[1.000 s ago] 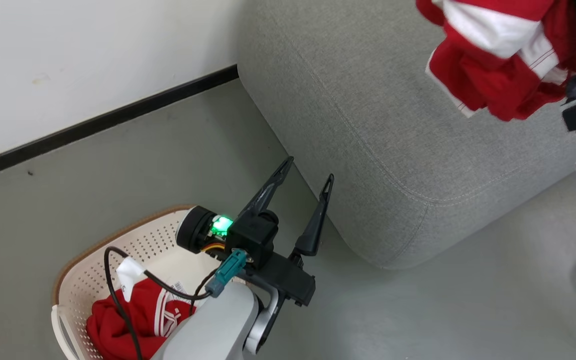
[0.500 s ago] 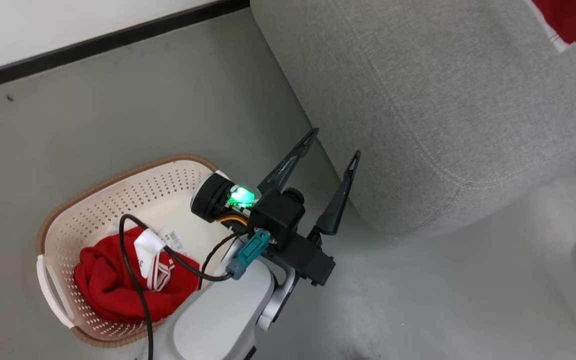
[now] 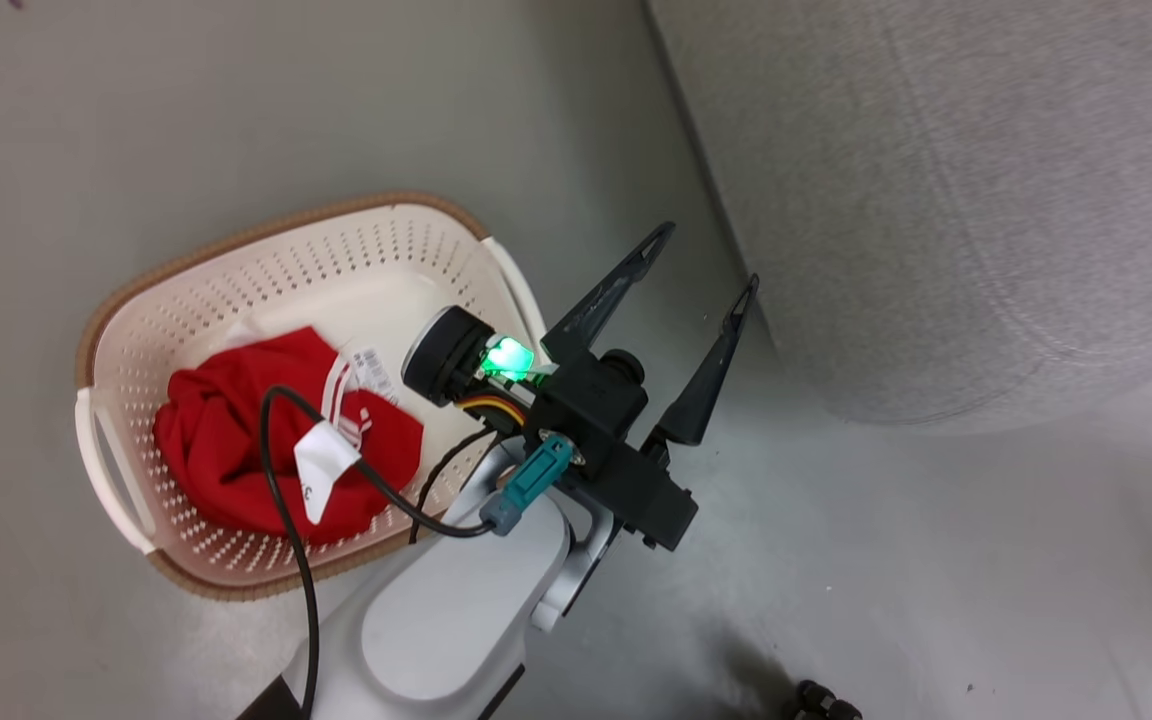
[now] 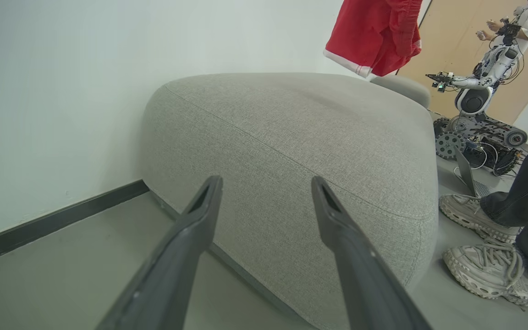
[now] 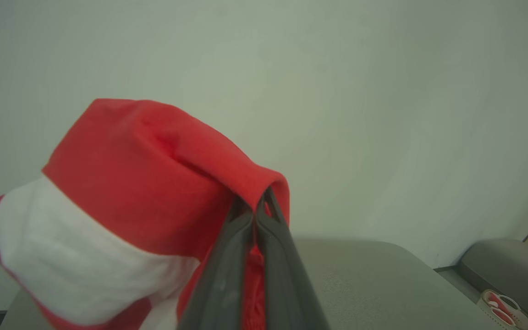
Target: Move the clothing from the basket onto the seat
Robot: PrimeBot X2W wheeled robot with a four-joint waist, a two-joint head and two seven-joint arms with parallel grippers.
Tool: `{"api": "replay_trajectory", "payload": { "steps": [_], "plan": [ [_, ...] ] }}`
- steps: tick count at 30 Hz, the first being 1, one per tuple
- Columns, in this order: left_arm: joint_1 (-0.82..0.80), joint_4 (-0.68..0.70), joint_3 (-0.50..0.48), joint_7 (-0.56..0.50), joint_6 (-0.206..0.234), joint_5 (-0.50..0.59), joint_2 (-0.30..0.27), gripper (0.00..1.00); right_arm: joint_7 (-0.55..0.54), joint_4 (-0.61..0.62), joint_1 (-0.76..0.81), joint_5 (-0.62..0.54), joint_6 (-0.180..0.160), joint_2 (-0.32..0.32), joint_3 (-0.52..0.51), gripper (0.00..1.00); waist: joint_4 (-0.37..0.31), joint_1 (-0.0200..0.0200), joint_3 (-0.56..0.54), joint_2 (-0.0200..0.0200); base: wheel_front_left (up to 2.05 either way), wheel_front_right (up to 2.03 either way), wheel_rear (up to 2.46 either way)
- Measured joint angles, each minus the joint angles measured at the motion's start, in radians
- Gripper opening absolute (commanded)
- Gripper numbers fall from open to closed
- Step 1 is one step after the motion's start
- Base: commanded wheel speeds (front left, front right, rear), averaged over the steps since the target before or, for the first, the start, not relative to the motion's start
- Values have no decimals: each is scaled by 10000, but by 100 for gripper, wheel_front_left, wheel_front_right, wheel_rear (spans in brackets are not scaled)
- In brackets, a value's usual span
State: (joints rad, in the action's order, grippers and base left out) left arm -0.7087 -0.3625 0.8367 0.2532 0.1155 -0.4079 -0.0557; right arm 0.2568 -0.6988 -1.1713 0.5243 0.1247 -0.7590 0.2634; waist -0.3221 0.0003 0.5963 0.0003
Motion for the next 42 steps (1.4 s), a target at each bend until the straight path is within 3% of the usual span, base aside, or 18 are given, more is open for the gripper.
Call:
{"api": "replay_trajectory", "payload": {
  "steps": [14,22,29,32,33,34,35,42],
  "plan": [
    [-478,-77,186,0,81,-130,0,100,0,-1509,-918,-15,0,-913,-1051,0,910,-2,1391,-2,0,0,0],
    [-669,-134,217,0,88,-136,0,100,0,-2311,-832,-67,0,-284,-978,0,1237,-1,1889,-1,0,0,0],
    [-668,-376,2,0,88,-232,-2,100,0,-2587,16,150,0,874,-291,0,1477,-2,2030,-1,0,0,0],
    [-668,-376,-94,0,88,-255,8,100,0,-2596,234,169,0,913,-207,0,1515,-3,1930,-1,0,0,0],
    [-668,-376,-130,0,88,-293,12,100,0,-2585,236,169,0,899,-190,34,1525,-3,1887,-1,0,0,0],
    [-668,-378,-169,0,88,-309,12,100,0,-2535,239,169,0,882,-163,91,1535,-3,1841,-3,0,0,0],
    [-668,-380,-201,0,88,-311,12,100,0,-2477,244,169,0,871,-121,100,1543,-3,1794,-3,0,0,0],
    [-615,-403,-414,0,88,-504,21,100,0,-1720,749,167,0,780,59,100,1595,-3,1336,-3,0,0,0]
  ]
}}
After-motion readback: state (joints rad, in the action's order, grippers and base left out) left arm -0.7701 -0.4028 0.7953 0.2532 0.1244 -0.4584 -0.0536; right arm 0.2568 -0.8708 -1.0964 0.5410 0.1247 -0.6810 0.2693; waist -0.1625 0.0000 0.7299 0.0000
